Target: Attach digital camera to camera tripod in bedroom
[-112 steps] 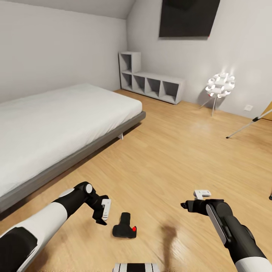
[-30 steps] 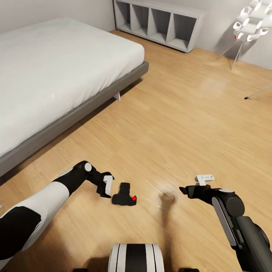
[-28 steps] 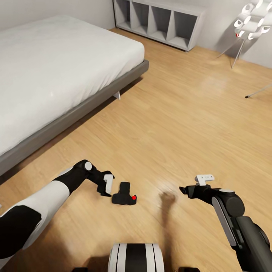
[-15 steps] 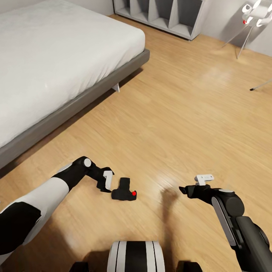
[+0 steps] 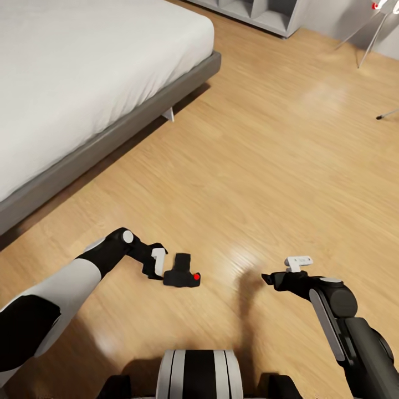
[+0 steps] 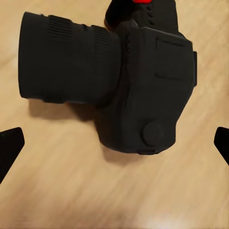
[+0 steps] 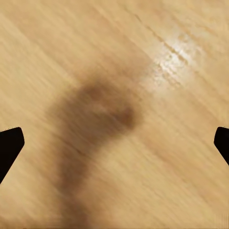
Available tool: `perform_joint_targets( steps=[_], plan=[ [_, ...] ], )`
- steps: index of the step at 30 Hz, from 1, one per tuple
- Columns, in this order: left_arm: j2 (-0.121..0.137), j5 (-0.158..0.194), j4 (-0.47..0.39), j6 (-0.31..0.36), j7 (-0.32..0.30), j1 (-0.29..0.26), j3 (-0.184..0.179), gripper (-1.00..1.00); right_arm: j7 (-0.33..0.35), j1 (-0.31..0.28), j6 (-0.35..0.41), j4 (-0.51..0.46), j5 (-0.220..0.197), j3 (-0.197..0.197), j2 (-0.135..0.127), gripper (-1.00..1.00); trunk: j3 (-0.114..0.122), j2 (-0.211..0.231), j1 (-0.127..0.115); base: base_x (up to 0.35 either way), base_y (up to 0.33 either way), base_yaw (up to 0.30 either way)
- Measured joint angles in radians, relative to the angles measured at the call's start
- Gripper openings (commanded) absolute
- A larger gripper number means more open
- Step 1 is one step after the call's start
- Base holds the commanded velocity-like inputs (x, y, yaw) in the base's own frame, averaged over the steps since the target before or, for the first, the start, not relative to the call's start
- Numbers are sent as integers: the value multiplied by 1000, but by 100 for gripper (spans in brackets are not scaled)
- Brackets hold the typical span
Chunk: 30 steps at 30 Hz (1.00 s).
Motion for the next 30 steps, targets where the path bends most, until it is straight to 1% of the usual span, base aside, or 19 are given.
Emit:
perform_joint_targets(
  steps=[7, 16, 30],
  plan=[
    [-5, -1, 0, 0, -1, -5, 7, 100, 0, 1, 0, 0, 0, 1, 1, 100, -27, -2, 3, 0, 0, 0],
    [-10, -6, -1, 11, -4, -32, 8, 100, 0, 1, 0, 0, 0, 4, 3, 100, -27, -2, 3, 0, 0, 0],
    [-16, -5, -2, 18, -3, -40, 9, 100, -3, 4, 1, 0, 0, 6, 9, 100, -27, -2, 3, 0, 0, 0]
  ],
)
